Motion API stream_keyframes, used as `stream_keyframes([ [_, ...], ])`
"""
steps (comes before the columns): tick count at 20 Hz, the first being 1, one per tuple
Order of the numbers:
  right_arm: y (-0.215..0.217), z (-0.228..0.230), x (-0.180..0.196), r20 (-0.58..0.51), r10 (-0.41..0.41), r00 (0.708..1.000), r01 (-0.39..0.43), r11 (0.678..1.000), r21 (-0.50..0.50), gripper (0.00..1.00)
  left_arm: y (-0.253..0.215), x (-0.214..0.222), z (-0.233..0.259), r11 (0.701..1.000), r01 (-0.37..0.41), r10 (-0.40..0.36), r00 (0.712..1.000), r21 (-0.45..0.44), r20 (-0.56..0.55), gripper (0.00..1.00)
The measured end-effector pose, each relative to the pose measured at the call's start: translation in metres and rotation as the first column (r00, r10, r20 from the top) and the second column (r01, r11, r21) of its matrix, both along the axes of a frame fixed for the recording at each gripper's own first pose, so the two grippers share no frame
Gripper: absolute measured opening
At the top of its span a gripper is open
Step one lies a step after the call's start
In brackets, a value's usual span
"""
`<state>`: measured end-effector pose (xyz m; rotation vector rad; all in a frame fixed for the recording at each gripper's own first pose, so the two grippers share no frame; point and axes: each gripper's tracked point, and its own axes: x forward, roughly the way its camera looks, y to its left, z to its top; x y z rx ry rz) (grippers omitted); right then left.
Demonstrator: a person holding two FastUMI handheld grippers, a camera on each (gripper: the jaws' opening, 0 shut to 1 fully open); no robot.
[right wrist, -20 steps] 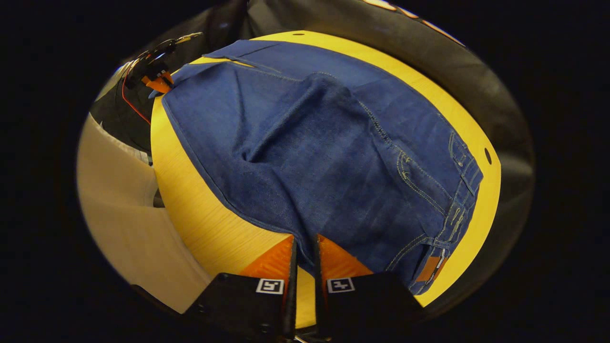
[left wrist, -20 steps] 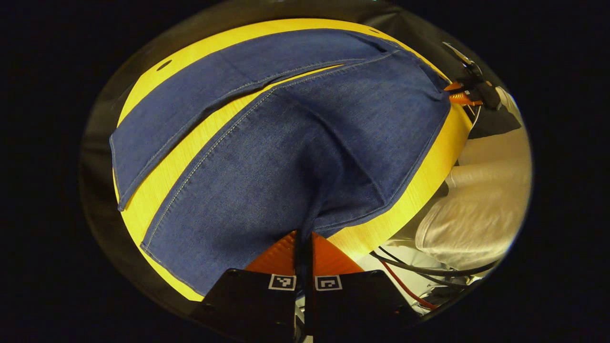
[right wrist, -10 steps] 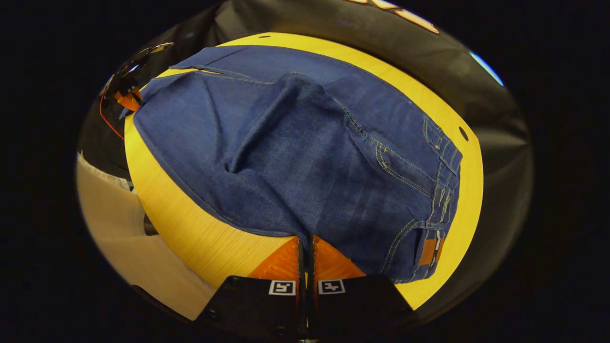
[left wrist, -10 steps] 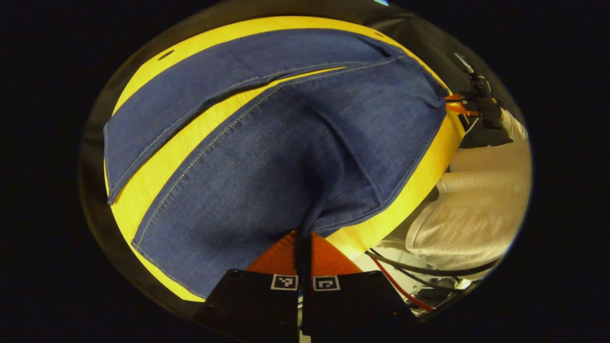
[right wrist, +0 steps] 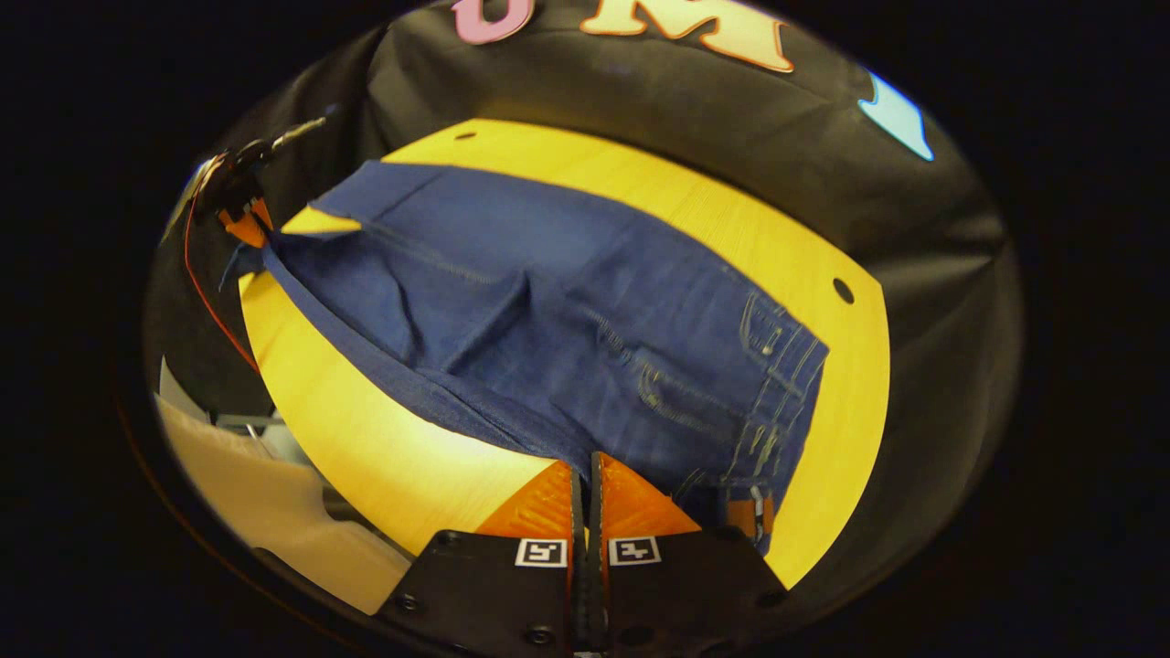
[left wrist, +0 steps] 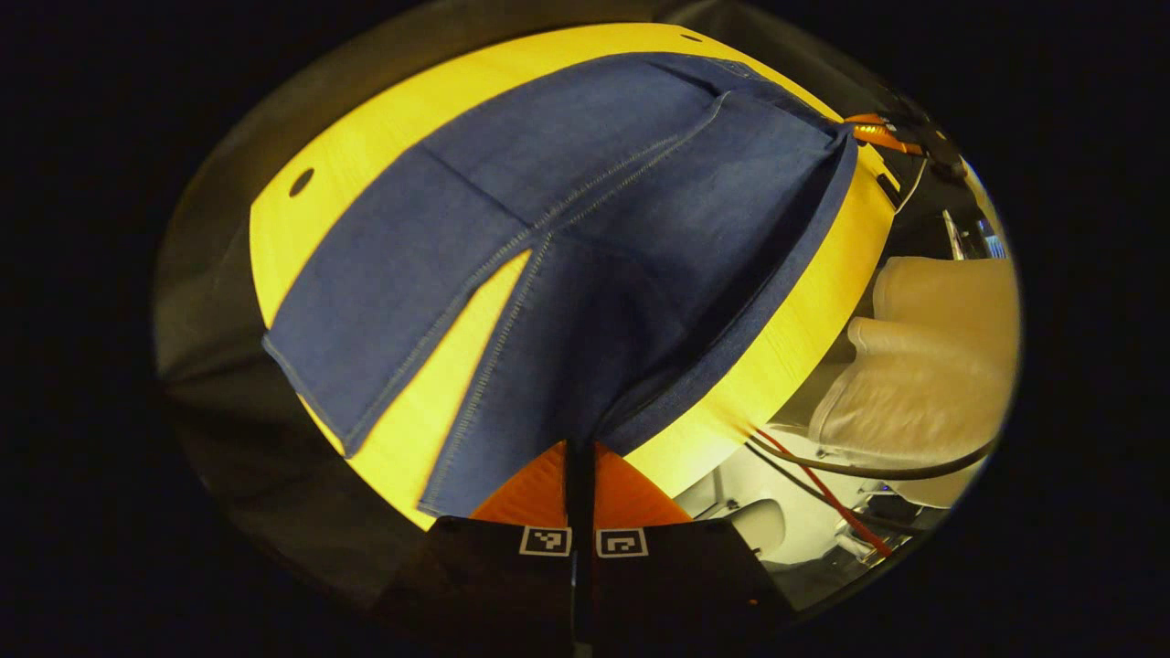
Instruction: Grasp the waist and the cuffs of the jeans and fold them to make the two legs overlap; first hold the waist and fold one-third of the jeans toward the cuffs, then hold the cuffs and fold the remaining one-third in the same direction to finish folding.
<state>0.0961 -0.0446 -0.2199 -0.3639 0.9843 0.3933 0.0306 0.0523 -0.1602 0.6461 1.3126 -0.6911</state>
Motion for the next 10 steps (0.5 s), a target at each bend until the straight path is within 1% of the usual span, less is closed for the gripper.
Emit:
stream_keyframes([
  [1, 0.003, 0.013, 0.014, 0.023, -0.013, 1.0, 0.012, 1.0, 0.019, 0.02, 0.001, 0.015, 0.011, 1.0, 0.015, -0.015, 1.0, 0.023, 0.017, 0.0],
  [2, 0.006, 0.023, 0.029, 0.043, -0.017, 0.999, 0.016, 1.0, 0.026, 0.0, 0.003, 0.031, 0.02, 0.999, 0.026, -0.028, 0.999, 0.045, 0.031, 0.0],
  [3, 0.008, 0.031, 0.044, 0.068, -0.019, 0.998, 0.017, 0.999, 0.028, 0.02, 0.004, 0.05, 0.03, 0.997, 0.033, -0.036, 0.998, 0.07, 0.046, 0.0],
  [4, 0.011, 0.038, 0.059, 0.09, -0.015, 0.996, 0.013, 1.0, 0.021, 0.0, 0.003, 0.069, 0.041, 0.995, 0.042, -0.048, 0.997, 0.094, 0.063, 0.0],
  [5, 0.013, 0.044, 0.075, 0.112, -0.01, 0.994, 0.009, 1.0, 0.016, 0.02, 0.006, 0.087, 0.047, 0.991, 0.051, -0.061, 0.995, 0.121, 0.076, 0.0],
  [8, 0.018, 0.05, 0.118, 0.148, -0.004, 0.989, 0.003, 1.0, 0.007, 0.02, 0.012, 0.142, 0.066, 0.98, 0.055, -0.077, 0.991, 0.19, 0.113, 0.0],
  [9, 0.019, 0.049, 0.131, 0.146, -0.016, 0.989, 0.015, 1.0, 0.012, 0.0, 0.012, 0.163, 0.07, 0.976, 0.052, -0.08, 0.989, 0.211, 0.125, 0.0],
  [10, 0.019, 0.045, 0.144, 0.139, -0.032, 0.99, 0.029, 0.999, 0.021, 0.02, 0.01, 0.18, 0.072, 0.972, 0.054, -0.087, 0.987, 0.228, 0.137, 0.0],
])
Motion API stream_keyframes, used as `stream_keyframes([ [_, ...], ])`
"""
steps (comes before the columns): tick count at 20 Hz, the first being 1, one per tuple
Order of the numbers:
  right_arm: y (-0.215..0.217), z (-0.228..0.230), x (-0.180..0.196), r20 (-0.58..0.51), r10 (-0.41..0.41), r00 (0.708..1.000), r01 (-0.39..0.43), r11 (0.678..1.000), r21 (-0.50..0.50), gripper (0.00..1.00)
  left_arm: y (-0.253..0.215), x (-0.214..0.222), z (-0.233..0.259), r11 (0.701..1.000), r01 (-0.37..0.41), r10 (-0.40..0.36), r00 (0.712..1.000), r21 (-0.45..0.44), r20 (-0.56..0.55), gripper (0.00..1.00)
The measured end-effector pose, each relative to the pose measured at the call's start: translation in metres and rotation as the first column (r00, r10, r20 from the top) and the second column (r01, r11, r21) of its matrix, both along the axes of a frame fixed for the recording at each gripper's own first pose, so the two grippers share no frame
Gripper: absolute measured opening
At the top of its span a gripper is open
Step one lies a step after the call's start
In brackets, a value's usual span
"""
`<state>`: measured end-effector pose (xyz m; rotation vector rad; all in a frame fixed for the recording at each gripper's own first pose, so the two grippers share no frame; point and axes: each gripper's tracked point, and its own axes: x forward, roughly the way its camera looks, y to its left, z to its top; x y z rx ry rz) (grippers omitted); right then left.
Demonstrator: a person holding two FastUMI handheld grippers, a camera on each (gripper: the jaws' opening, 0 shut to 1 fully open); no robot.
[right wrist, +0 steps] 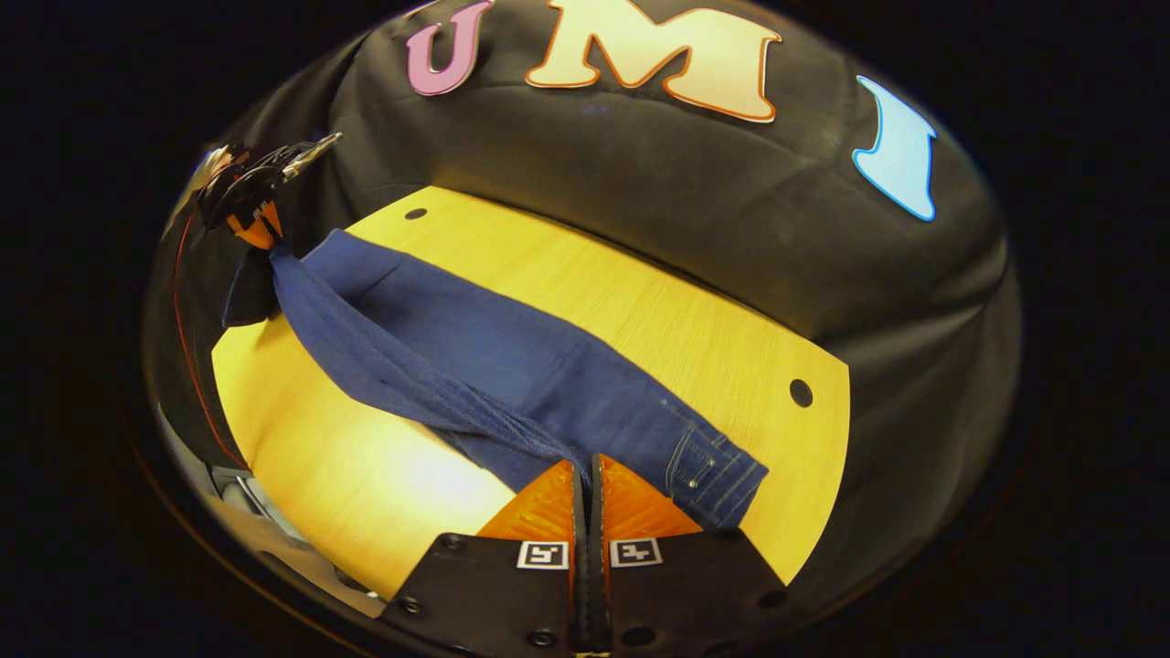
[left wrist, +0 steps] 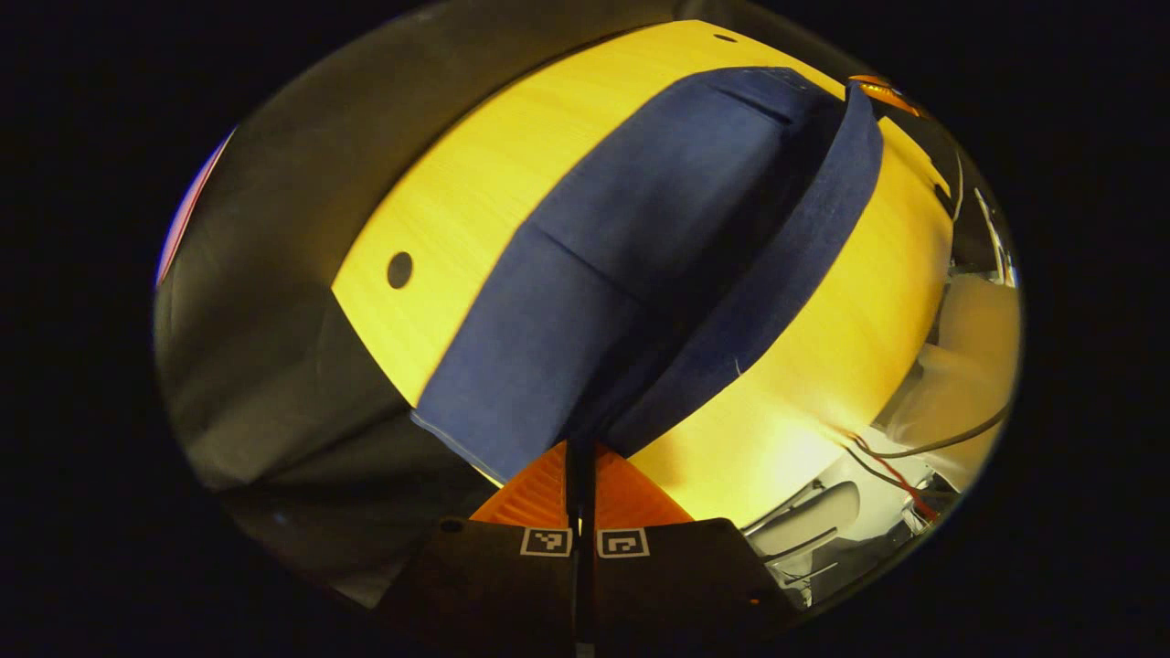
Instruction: Grasp the waist and the cuffs of the jeans and fold them to make the two legs overlap; first hold the waist and fold one-third of the jeans toward the cuffs, then hold the cuffs and fold the remaining one-third in the same direction to finish folding.
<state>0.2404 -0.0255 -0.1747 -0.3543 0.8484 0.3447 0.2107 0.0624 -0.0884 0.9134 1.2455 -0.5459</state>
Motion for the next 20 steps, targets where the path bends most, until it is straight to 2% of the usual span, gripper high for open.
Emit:
stream_keyframes([
  [4, 0.0, -0.034, 0.049, -0.053, -0.075, 0.996, 0.078, 0.996, 0.045, 0.02, -0.002, 0.067, -0.006, 0.994, 0.035, -0.039, 0.999, 0.101, 0.029, 0.0],
  [8, -0.006, -0.094, 0.079, -0.106, -0.105, 0.989, 0.104, 0.994, -0.015, 0.0, -0.018, 0.109, -0.042, 0.982, 0.058, -0.066, 0.997, 0.177, 0.04, 0.0],
  [11, -0.007, -0.122, 0.087, -0.138, -0.121, 0.983, 0.119, 0.993, -0.021, 0.03, -0.024, 0.126, -0.073, 0.979, 0.035, -0.046, 0.998, 0.199, 0.052, 0.0],
  [14, -0.009, -0.133, 0.097, -0.114, -0.111, 0.987, 0.111, 0.994, -0.01, 0.03, -0.021, 0.137, -0.092, 0.978, 0.016, -0.035, 0.996, 0.21, 0.088, 0.0],
  [15, -0.008, -0.133, 0.098, -0.112, -0.103, 0.988, 0.104, 0.995, 0.001, 0.12, -0.02, 0.139, -0.095, 0.979, 0.003, -0.023, 0.995, 0.205, 0.097, 0.0],
  [17, -0.009, -0.133, 0.097, -0.116, -0.115, 0.987, 0.119, 0.992, 0.032, 0.12, -0.018, 0.139, -0.096, 0.979, -0.02, -0.004, 0.993, 0.201, 0.115, 0.06],
  [18, -0.014, -0.131, 0.097, -0.122, -0.127, 0.984, 0.133, 0.99, 0.041, 0.22, -0.017, 0.138, -0.095, 0.98, -0.027, 0.003, 0.992, 0.196, 0.125, 0.12],
  [19, -0.021, -0.124, 0.094, -0.122, -0.141, 0.982, 0.148, 0.988, 0.049, 0.45, -0.015, 0.138, -0.093, 0.98, -0.037, 0.01, 0.99, 0.193, 0.14, 0.12],
  [20, -0.027, -0.12, 0.095, -0.113, -0.158, 0.981, 0.166, 0.984, 0.064, 0.68, -0.014, 0.14, -0.089, 0.981, -0.046, 0.015, 0.987, 0.19, 0.162, 0.29],
])
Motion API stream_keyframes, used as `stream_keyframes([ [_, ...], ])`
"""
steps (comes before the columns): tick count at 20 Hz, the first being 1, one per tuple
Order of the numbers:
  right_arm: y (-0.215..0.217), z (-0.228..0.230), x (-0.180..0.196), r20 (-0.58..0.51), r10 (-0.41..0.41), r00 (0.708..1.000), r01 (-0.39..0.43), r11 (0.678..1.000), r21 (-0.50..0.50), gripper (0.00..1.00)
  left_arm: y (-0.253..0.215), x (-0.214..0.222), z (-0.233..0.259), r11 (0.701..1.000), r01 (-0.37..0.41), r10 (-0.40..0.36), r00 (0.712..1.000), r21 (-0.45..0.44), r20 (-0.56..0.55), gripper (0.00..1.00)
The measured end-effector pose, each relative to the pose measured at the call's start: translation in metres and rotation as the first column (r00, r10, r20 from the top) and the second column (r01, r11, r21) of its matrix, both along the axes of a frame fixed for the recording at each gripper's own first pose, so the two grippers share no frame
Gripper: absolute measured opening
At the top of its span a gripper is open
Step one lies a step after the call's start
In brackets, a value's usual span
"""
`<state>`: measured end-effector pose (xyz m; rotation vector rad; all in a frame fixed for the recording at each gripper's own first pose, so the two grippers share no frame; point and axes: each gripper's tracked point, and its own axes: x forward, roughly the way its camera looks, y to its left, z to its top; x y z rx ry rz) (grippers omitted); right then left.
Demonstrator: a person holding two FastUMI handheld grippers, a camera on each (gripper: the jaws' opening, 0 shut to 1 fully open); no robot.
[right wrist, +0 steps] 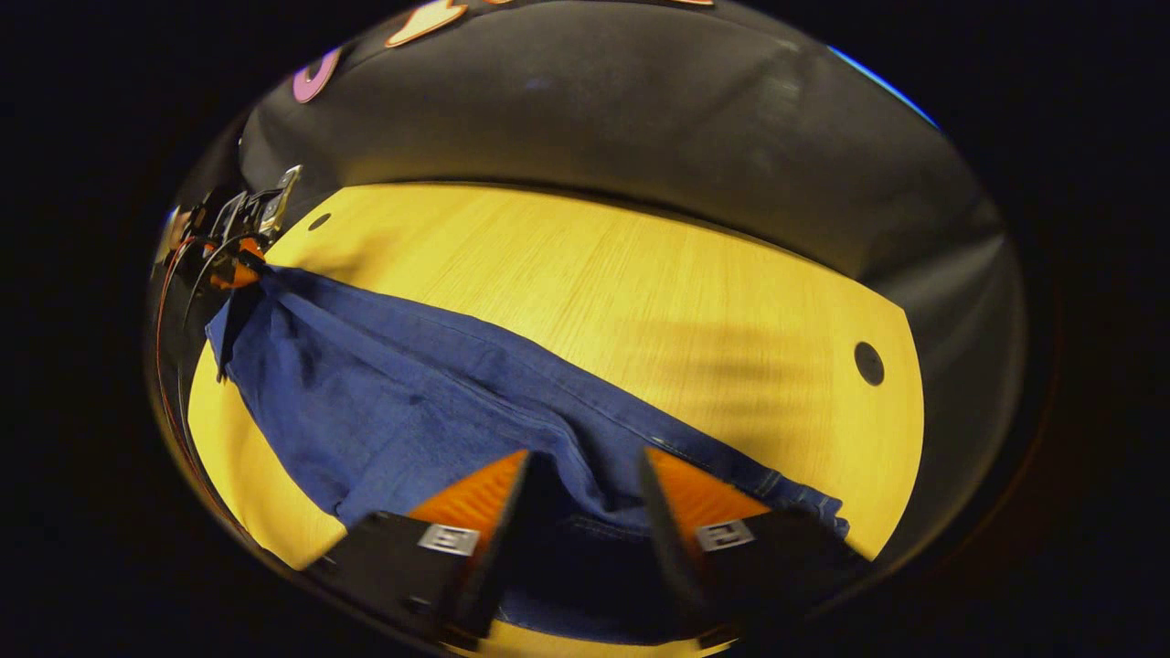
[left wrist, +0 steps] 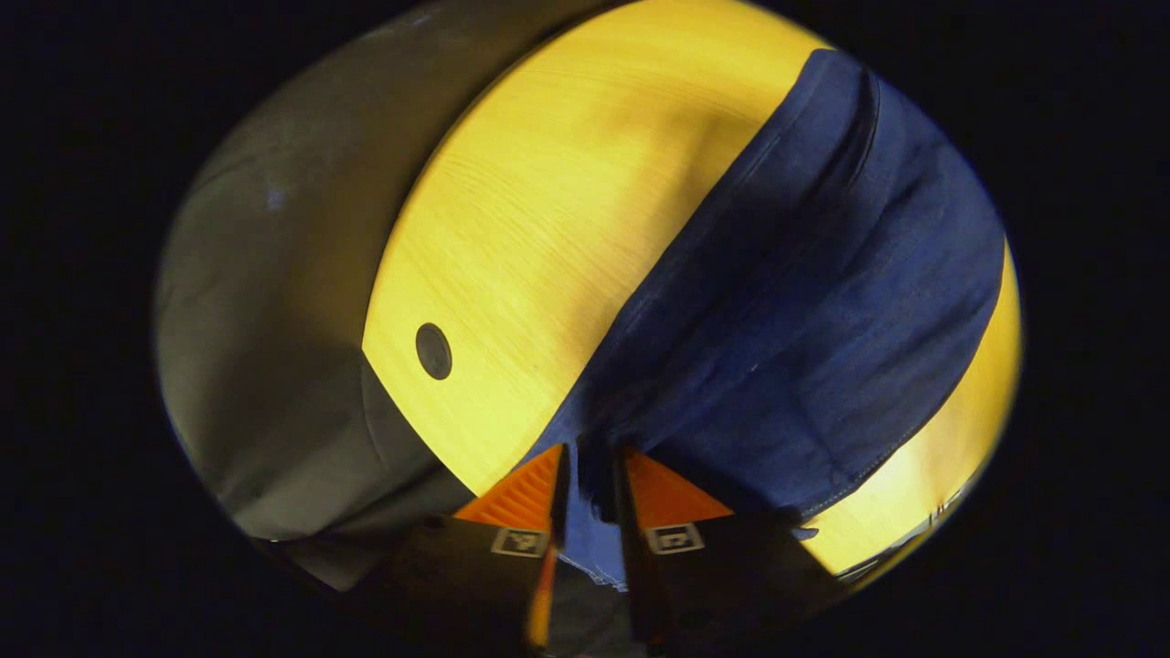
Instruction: Grasp the waist and the cuffs of the jeans and fold them to make the two legs overlap; first hold the waist and fold one-third of the jeans toward the cuffs, then hold the cuffs and fold the remaining one-third in the same direction to finish folding.
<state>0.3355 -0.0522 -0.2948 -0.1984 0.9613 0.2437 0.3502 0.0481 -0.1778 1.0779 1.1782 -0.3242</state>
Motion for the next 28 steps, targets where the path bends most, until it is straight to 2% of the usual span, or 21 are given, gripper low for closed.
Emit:
stream_keyframes([
  [1, -0.004, 0.006, 0.0, 0.014, -0.023, 1.0, 0.023, 0.999, 0.024, 0.91, 0.001, 0.002, 0.003, 1.0, -0.006, 0.007, 1.0, -0.012, 0.028, 0.45],
  [2, -0.008, 0.016, 0.0, 0.031, -0.047, 0.998, 0.045, 0.998, 0.05, 0.89, 0.001, 0.002, 0.008, 1.0, -0.013, 0.015, 0.998, -0.026, 0.062, 0.62],
  [4, -0.028, 0.036, -0.001, 0.08, -0.089, 0.993, 0.084, 0.994, 0.073, 1.0, 0.002, 0.001, 0.021, 0.998, -0.026, 0.035, 0.989, -0.064, 0.141, 0.95],
  [8, -0.097, 0.065, -0.024, 0.145, -0.191, 0.971, 0.186, 0.981, 0.048, 1.0, 0.003, -0.016, 0.041, 0.977, -0.087, 0.139, 0.953, -0.196, 0.269, 0.95],
  [10, -0.131, 0.064, -0.042, 0.137, -0.235, 0.962, 0.234, 0.972, 0.02, 1.0, 0.001, -0.034, 0.053, 0.956, -0.131, 0.216, 0.921, -0.263, 0.325, 0.95],
  [12, -0.159, 0.057, -0.061, 0.121, -0.269, 0.956, 0.272, 0.962, -0.007, 1.0, -0.009, -0.055, 0.061, 0.934, -0.131, 0.261, 0.886, -0.332, 0.384, 0.95],
  [14, -0.175, 0.046, -0.075, 0.094, -0.299, 0.949, 0.301, 0.954, -0.001, 1.0, -0.024, -0.087, 0.062, 0.902, -0.138, 0.311, 0.865, -0.408, 0.395, 0.95],
  [17, -0.176, 0.023, -0.081, 0.042, -0.336, 0.941, 0.335, 0.942, 0.031, 1.0, -0.045, -0.133, 0.059, 0.844, -0.162, 0.395, 0.832, -0.512, 0.389, 0.94],
  [19, -0.177, 0.01, -0.086, 0.008, -0.375, 0.927, 0.373, 0.923, 0.096, 1.0, -0.053, -0.163, 0.05, 0.803, -0.203, 0.451, 0.821, -0.561, 0.349, 0.94],
  [21, -0.177, 0.006, -0.088, -0.021, -0.399, 0.917, 0.398, 0.907, 0.14, 0.99, -0.055, -0.182, 0.048, 0.776, -0.227, 0.487, 0.809, -0.589, 0.329, 0.95],
  [23, -0.176, -0.003, -0.089, -0.037, -0.39, 0.92, 0.391, 0.908, 0.152, 0.96, -0.052, -0.197, 0.052, 0.751, -0.254, 0.531, 0.78, -0.609, 0.33, 0.95],
  [24, -0.172, -0.008, -0.091, -0.054, -0.389, 0.92, 0.392, 0.905, 0.162, 0.96, -0.048, -0.203, 0.056, 0.743, -0.262, 0.548, 0.766, -0.616, 0.336, 0.95],
  [25, -0.169, -0.013, -0.092, -0.079, -0.394, 0.916, 0.402, 0.9, 0.17, 0.91, -0.045, -0.205, 0.057, 0.74, -0.272, 0.561, 0.754, -0.615, 0.341, 0.95],
  [26, -0.169, -0.01, -0.081, -0.036, -0.396, 0.918, 0.396, 0.901, 0.179, 0.89, -0.039, -0.209, 0.06, 0.74, -0.277, 0.569, 0.743, -0.613, 0.351, 0.95],
  [27, -0.17, -0.013, -0.091, -0.059, -0.389, 0.919, 0.393, 0.904, 0.168, 0.86, -0.033, -0.213, 0.063, 0.738, -0.284, 0.58, 0.73, -0.612, 0.361, 0.95],
  [28, -0.171, -0.012, -0.089, -0.032, -0.402, 0.915, 0.401, 0.901, 0.164, 0.82, -0.025, -0.219, 0.067, 0.733, -0.29, 0.593, 0.716, -0.615, 0.37, 0.95],
])
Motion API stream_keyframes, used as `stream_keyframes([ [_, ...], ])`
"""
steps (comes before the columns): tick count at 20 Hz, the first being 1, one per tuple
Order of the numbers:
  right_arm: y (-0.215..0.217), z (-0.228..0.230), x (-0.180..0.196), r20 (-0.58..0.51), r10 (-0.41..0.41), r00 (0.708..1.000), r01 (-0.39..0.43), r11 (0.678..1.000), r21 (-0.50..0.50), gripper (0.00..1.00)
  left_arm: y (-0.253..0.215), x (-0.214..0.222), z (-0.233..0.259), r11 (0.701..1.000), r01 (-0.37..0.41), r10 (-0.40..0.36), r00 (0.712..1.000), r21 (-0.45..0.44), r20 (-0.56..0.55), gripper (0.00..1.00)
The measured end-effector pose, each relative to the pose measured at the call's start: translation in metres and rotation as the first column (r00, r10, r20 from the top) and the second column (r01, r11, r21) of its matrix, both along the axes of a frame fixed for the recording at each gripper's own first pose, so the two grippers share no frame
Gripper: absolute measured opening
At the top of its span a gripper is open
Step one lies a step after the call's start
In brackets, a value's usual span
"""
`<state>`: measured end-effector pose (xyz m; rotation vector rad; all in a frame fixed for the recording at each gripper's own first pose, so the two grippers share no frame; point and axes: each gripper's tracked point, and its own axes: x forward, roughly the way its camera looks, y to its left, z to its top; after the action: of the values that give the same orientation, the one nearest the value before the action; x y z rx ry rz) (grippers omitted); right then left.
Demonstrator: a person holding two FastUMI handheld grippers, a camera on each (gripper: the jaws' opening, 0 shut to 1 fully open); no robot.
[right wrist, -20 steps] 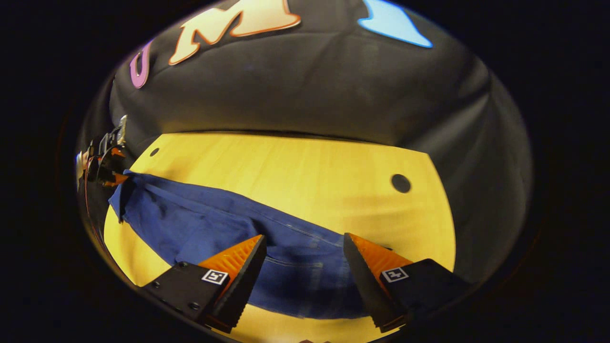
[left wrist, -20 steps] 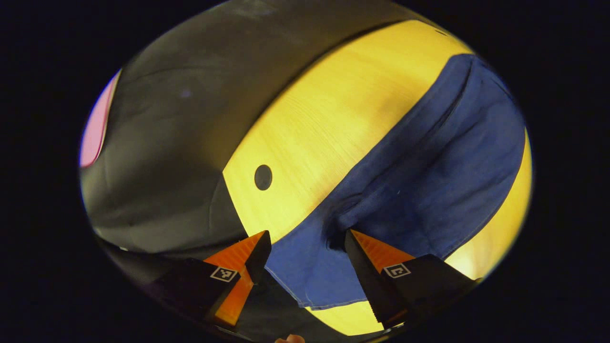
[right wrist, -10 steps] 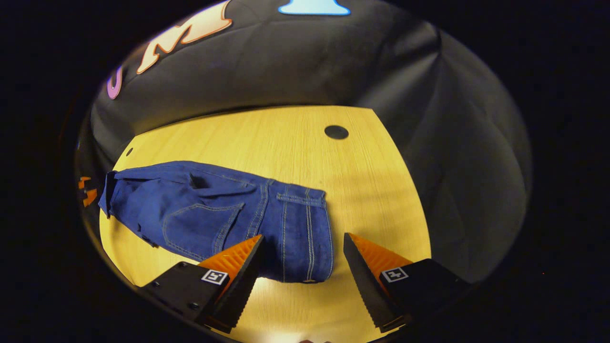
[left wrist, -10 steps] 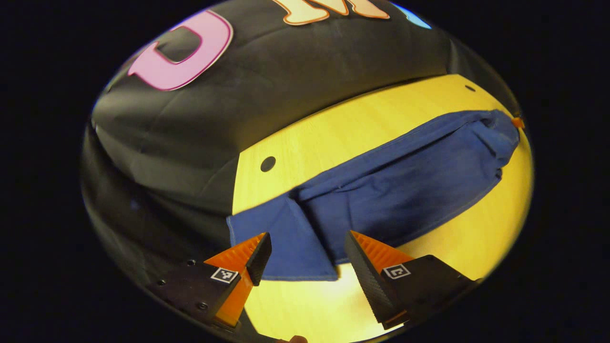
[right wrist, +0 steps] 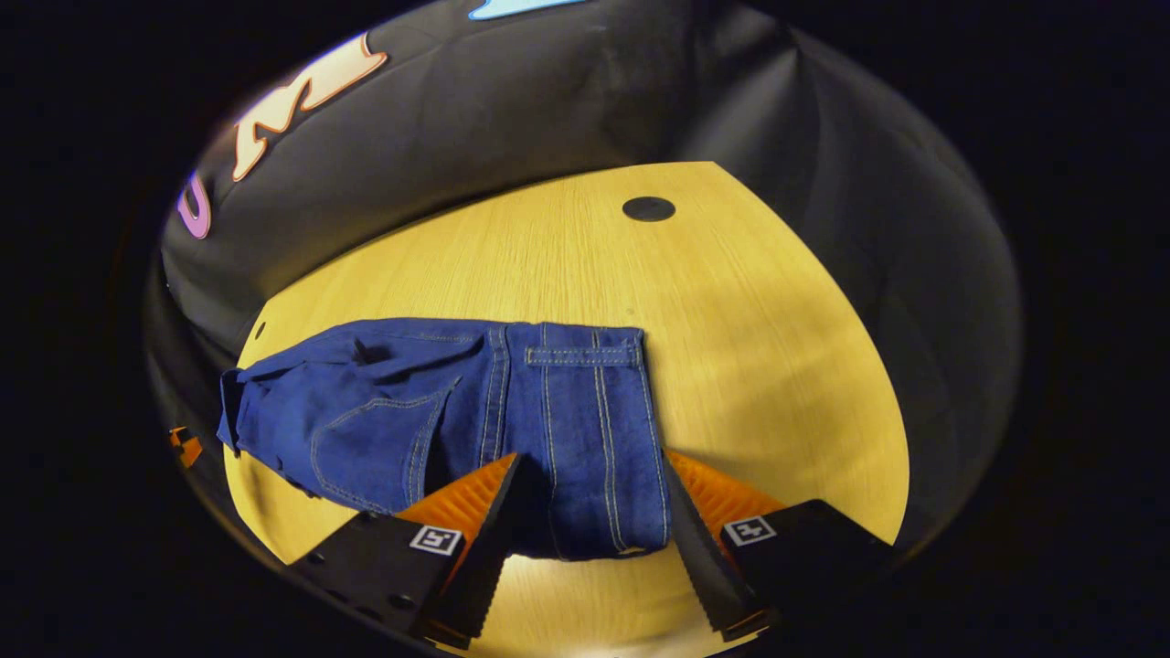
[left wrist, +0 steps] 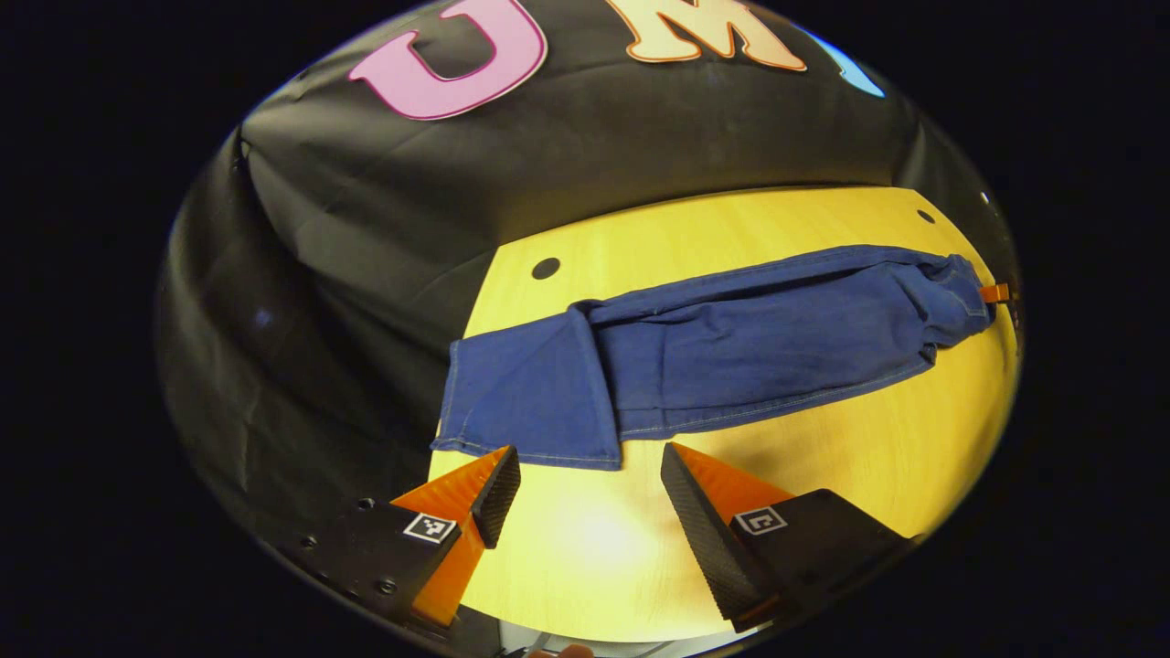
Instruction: Grasp the waist and the cuffs of the jeans and fold them to make the two legs overlap; first hold the waist and fold one-third of the jeans toward the cuffs, then hold the cuffs and fold the remaining one-third in the same direction to finish folding.
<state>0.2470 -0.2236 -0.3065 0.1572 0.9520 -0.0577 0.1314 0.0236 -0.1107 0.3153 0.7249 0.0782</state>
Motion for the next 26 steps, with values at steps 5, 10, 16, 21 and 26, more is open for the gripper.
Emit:
stream_keyframes([
  [5, 0.01, -0.005, 0.002, -0.013, -0.05, 0.999, 0.05, 0.999, 0.017, 0.57, 0.009, -0.017, 0.0, 0.996, -0.074, 0.075, 0.997, -0.049, 0.013, 0.95],
  [10, 0.015, -0.005, 0.001, 0.023, 0.007, 1.0, -0.007, 1.0, -0.006, 0.26, 0.001, -0.022, -0.003, 0.99, -0.103, 0.106, 0.994, -0.093, 0.029, 0.95],
  [16, 0.009, -0.007, -0.004, -0.031, -0.001, 1.0, 0.001, 1.0, 0.014, 0.12, -0.005, -0.027, -0.004, 0.977, -0.144, 0.153, 0.987, -0.156, 0.046, 0.94],
  [21, 0.001, -0.002, -0.002, -0.029, -0.085, 0.996, 0.082, 0.993, -0.083, 0.12, -0.004, -0.022, -0.002, 0.965, -0.185, 0.198, 0.979, -0.187, 0.054, 0.94],
  [26, 0.009, 0.022, 0.006, 0.049, -0.162, 0.986, 0.168, 0.972, -0.164, 0.11, -0.007, -0.019, 0.002, 0.958, -0.203, 0.219, 0.974, -0.202, 0.061, 0.94],
])
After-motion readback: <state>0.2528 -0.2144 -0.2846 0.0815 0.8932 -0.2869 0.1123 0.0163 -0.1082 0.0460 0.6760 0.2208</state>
